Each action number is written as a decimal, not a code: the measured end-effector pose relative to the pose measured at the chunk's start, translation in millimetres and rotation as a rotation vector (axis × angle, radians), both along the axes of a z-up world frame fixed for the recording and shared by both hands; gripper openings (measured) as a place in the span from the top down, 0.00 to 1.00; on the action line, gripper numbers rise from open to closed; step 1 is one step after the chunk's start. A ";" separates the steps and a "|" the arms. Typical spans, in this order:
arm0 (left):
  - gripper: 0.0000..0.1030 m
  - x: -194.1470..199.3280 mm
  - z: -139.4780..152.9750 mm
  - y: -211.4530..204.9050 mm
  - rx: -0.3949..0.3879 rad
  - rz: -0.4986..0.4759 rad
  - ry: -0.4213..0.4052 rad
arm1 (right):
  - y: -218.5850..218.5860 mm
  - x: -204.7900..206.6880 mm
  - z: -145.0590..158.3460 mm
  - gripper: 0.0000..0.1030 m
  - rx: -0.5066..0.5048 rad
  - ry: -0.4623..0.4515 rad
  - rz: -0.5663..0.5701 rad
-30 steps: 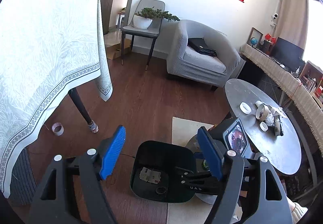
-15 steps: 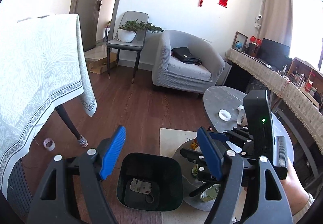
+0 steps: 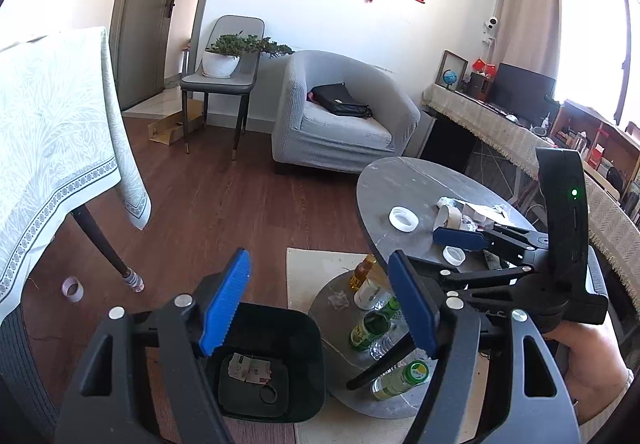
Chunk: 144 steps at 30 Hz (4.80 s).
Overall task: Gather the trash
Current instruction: 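Move both open tools back over the table, then grasp a white bottle cap with the left gripper while right gripper grasps the black Face tissue bag, then carry both items to the green bin and open the left gripper to drop the cap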
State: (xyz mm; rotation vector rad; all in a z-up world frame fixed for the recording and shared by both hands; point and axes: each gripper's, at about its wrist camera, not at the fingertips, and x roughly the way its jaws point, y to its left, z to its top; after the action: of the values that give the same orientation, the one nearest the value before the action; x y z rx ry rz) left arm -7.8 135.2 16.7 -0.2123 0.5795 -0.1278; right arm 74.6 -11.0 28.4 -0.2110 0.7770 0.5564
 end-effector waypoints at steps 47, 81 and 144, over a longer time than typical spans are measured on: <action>0.50 115.4 -61.1 -186.9 0.119 -0.321 0.163 | -192.3 25.5 -26.1 0.17 0.040 0.118 -0.071; 0.68 122.5 -54.4 -156.4 0.050 -0.350 0.166 | -168.2 58.9 -31.1 0.26 0.001 0.158 -0.069; 0.68 45.8 -121.1 60.6 0.026 -0.009 0.458 | 32.1 5.3 -1.3 0.37 0.098 0.126 0.169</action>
State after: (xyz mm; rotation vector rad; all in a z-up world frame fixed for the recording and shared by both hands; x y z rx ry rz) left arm 38.0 195.8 -104.4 -0.2150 1.0376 -0.0800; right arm 79.8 21.2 27.1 -0.1528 0.8561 0.7721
